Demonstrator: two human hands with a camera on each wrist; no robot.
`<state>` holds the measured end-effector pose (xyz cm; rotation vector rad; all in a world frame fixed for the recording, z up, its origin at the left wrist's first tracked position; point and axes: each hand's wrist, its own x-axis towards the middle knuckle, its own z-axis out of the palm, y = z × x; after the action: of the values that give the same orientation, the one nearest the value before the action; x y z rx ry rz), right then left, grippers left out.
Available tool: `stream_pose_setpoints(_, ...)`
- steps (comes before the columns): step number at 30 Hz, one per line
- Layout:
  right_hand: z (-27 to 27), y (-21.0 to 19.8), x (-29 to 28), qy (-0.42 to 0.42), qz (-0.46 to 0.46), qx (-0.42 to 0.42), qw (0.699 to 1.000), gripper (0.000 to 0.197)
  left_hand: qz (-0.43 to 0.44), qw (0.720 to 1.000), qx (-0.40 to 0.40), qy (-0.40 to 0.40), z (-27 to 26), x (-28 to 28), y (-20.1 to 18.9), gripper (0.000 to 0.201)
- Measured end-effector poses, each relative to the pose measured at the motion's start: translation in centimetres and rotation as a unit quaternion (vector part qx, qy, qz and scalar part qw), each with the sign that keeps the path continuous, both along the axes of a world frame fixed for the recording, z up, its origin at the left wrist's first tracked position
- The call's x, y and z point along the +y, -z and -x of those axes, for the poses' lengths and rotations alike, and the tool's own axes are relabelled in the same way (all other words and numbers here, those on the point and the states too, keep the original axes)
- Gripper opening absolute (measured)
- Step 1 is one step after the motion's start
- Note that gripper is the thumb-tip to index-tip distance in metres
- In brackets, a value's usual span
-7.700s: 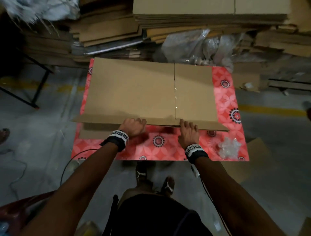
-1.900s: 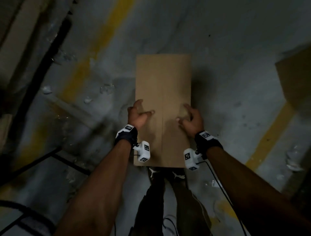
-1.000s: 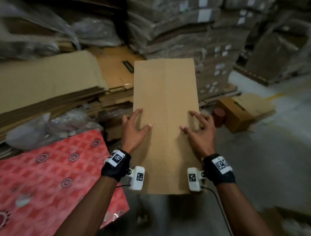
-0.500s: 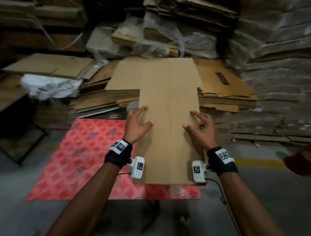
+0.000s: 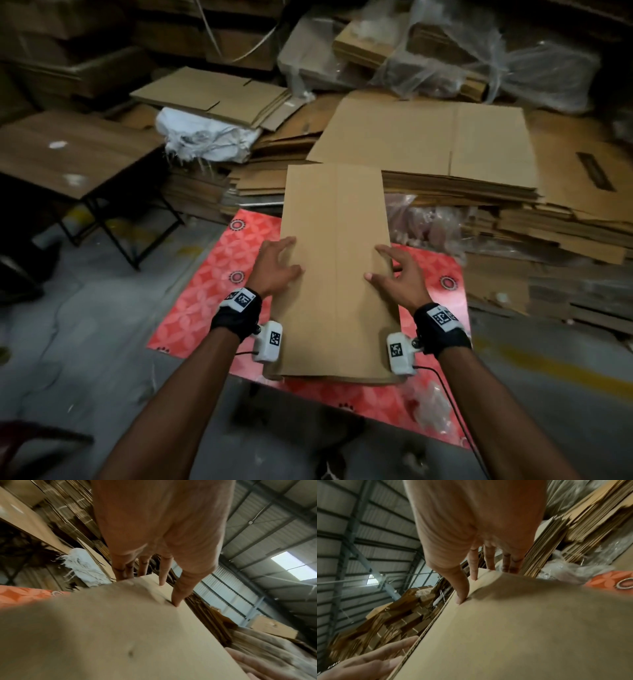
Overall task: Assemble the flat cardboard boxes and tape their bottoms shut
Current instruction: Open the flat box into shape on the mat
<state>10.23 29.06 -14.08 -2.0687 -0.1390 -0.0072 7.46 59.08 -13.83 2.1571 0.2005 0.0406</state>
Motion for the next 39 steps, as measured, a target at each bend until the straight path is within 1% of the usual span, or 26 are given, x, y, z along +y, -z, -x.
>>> stream_pose_setpoints(3,-1.8,1.7,0.5,-0.030,0.023,0.034,0.999,0.073,-0.007,0.999,0.042,0.001,-1.2,1.0,2.3,0.082)
stream_pose_setpoints(5,-2.7,2.9,0.8,-0.034,0.028,0.052,0.998,0.077,-0.016,0.997,0.071,0.012,-2.2,1.2,3.3,0.078)
stream_pose_setpoints(7,-3.7,3.7,0.8,-0.031,0.025,0.079,0.996,0.077,-0.035,0.994,0.097,0.035,-3.4,1.1,4.2,0.079)
stream_pose_setpoints(9,-4.5,4.2,0.6,-0.031,0.034,0.118,0.992,0.078,-0.040,0.990,0.124,0.057,-4.8,0.7,4.5,0.085)
stream_pose_setpoints(11,-5.1,4.5,0.3,-0.027,0.046,0.136,0.989,0.080,-0.055,0.986,0.136,0.077,-6.5,0.6,4.6,0.089)
stream_pose_setpoints(13,-5.3,4.4,0.3,-0.022,0.075,0.140,0.987,0.081,-0.089,0.979,0.150,0.105,-8.5,0.6,4.8,0.083)
stream_pose_setpoints(15,-5.0,4.1,0.4,-0.031,0.120,0.149,0.981,0.086,-0.120,0.973,0.148,0.127,-10.5,0.6,4.9,0.079)
stream_pose_setpoints(17,-3.9,3.8,1.0,-0.052,0.166,0.152,0.973,0.094,-0.145,0.967,0.147,0.147,-11.9,0.5,4.5,0.079)
stream_pose_setpoints(19,-2.2,3.9,1.7,-0.063,0.204,0.151,0.965,0.104,-0.171,0.960,0.143,0.171,-13.0,0.7,4.3,0.080)
stream_pose_setpoints(21,0.3,4.7,2.7,-0.060,0.246,0.148,0.956,0.111,-0.204,0.949,0.135,0.198,-13.3,0.8,4.2,0.077)
stream_pose_setpoints(24,4.0,6.7,4.3,-0.034,0.299,0.121,0.946,0.108,-0.299,0.926,0.078,0.216,-10.9,0.4,3.4,0.061)
stream_pose_setpoints(25,5.0,7.2,4.7,-0.020,0.319,0.110,0.941,0.105,-0.323,0.917,0.066,0.225,-9.5,0.4,3.2,0.060)
stream_pose_setpoints(26,5.8,7.6,5.1,-0.007,0.338,0.098,0.936,0.101,-0.326,0.911,0.069,0.242,-7.6,0.3,3.1,0.065)
stream_pose_setpoints(28,7.0,8.0,5.7,0.016,0.369,0.076,0.926,0.097,-0.300,0.901,0.095,0.298,-3.6,0.3,3.1,0.087)
stream_pose_setpoints(30,7.6,7.5,6.6,0.035,0.381,0.079,0.920,0.091,-0.275,0.892,0.115,0.340,-0.3,0.3,3.7,0.106)
stream_pose_setpoints(31,7.8,7.2,6.9,0.043,0.378,0.088,0.921,0.088,-0.269,0.890,0.114,0.351,0.8,0.3,4.2,0.111)
stream_pose_setpoints(33,7.9,6.6,7.6,0.056,0.365,0.099,0.924,0.085,-0.271,0.891,0.092,0.353,2.0,0.3,5.3,0.114)
stream_pose_setpoints(35,8.1,6.6,8.0,0.063,0.364,0.093,0.925,0.079,-0.291,0.891,0.065,0.343,2.3,0.5,5.9,0.110)
stream_pose_setpoints(37,8.5,7.1,8.3,0.076,0.385,0.068,0.917,0.070,-0.319,0.887,0.036,0.333,2.6,0.6,6.2,0.106)
stream_pose_setpoints(39,8.8,7.6,8.7,0.094,0.418,0.041,0.903,0.068,-0.342,0.882,0.003,0.324,3.4,0.4,6.0,0.104)
